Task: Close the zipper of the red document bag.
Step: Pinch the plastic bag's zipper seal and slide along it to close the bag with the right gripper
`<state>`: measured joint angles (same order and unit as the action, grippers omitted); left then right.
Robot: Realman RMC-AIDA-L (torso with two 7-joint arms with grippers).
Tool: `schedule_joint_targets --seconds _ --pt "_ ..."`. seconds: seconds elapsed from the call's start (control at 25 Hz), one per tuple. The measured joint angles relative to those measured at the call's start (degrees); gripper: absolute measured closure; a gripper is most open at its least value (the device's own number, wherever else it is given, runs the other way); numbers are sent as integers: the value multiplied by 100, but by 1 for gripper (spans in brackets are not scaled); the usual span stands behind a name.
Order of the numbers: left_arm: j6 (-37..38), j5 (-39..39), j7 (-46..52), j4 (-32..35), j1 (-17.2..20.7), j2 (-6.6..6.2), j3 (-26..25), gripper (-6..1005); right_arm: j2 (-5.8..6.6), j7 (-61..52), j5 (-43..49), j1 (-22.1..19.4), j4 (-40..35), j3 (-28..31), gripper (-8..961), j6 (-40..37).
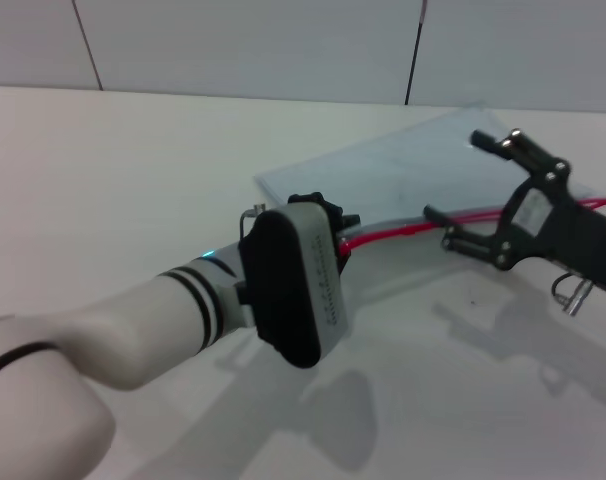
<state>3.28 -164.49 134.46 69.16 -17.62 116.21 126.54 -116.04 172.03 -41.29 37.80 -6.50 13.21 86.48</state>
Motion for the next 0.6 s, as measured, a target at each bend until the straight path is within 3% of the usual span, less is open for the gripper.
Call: schedule_joint_targets --seconds 0.2,0.6 --pt "-642 4 -217 55 270 -3 102 946 0 0 244 214 -151 -453 202 27" --pt "-754 37 -222 146 368 -3 137 947 -14 0 264 469 -198 -843 211 -295"
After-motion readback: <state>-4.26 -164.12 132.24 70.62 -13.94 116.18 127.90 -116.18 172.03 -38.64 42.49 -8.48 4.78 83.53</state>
